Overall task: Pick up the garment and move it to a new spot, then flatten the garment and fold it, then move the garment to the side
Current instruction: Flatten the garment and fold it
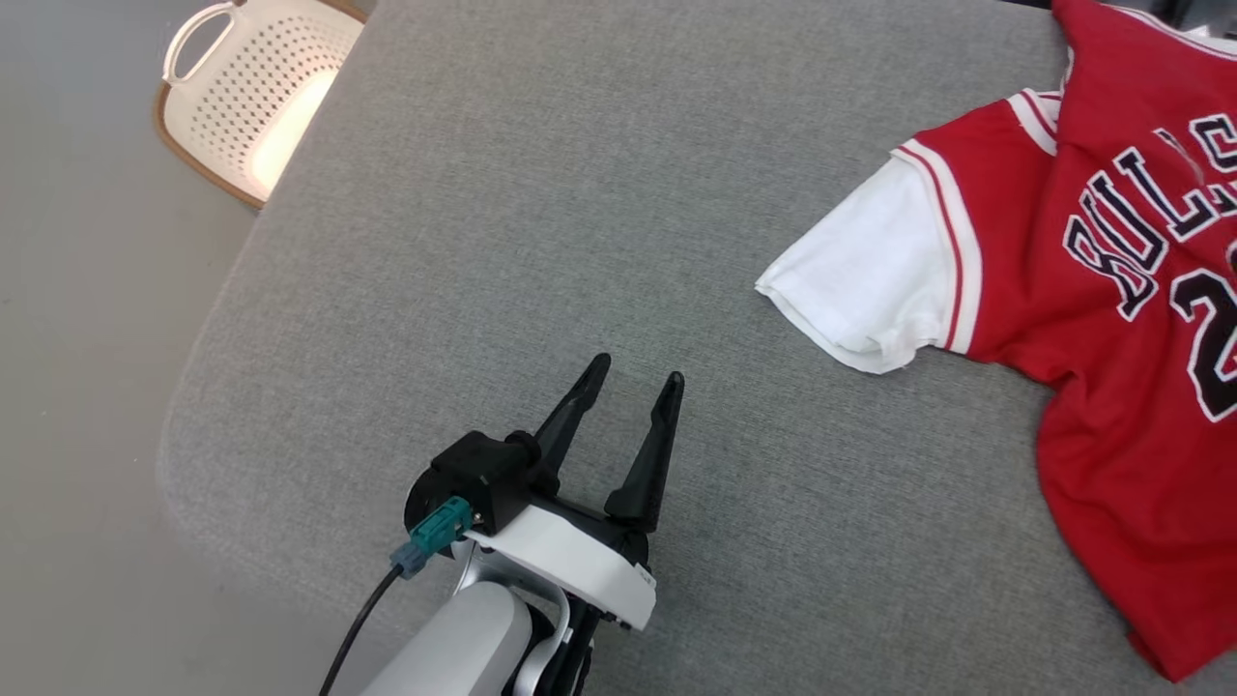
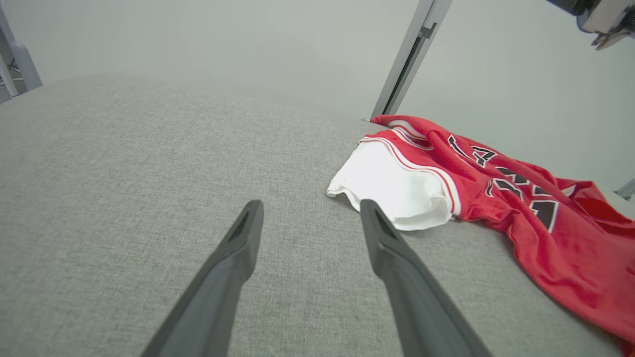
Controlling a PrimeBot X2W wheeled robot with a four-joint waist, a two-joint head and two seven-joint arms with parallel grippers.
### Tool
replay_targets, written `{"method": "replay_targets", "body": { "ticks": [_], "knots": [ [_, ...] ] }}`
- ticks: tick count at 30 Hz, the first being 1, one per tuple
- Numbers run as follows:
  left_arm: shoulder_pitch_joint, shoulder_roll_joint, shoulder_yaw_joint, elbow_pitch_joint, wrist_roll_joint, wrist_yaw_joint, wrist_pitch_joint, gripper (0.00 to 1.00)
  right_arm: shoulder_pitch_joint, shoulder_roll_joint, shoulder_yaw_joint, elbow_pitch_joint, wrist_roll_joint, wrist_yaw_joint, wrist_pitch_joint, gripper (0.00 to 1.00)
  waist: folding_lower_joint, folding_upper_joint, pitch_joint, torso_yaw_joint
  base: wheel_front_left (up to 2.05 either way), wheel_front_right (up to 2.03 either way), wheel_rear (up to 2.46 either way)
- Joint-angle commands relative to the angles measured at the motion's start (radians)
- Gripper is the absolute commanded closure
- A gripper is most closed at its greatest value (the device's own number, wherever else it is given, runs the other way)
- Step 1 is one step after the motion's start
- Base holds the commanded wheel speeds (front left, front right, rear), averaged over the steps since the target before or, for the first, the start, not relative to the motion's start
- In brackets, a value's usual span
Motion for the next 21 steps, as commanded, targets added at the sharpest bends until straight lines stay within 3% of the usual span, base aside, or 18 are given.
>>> {"method": "replay_targets", "body": {
  "ticks": [1,9,13,21],
  "knots": [
    [-0.024,0.004,0.013,0.004,0.011,0.000,-0.002,0.00,0.018,0.006,0.002,0.010,0.016,-0.001,-0.018,0.00,0.0000,0.0000,-0.016,-0.033,0.00,0.00,0.00],
    [-0.015,0.004,0.080,0.039,0.055,-0.017,-0.002,0.00,0.175,0.065,-0.020,0.030,0.124,-0.001,-0.176,0.00,0.0000,0.0000,-0.099,-0.176,0.00,0.00,0.00],
    [0.012,0.004,0.129,0.057,0.067,-0.031,-0.002,0.00,0.322,0.110,-0.112,-0.005,0.185,-0.001,-0.212,0.00,0.0000,0.0000,-0.155,-0.258,0.00,0.00,0.00],
    [0.053,0.005,0.211,0.079,0.111,-0.052,-0.002,0.00,0.752,0.225,-0.403,-0.320,0.118,0.000,-0.214,0.00,0.0000,0.0000,-0.240,-0.403,0.00,0.00,0.00]
  ]
}}
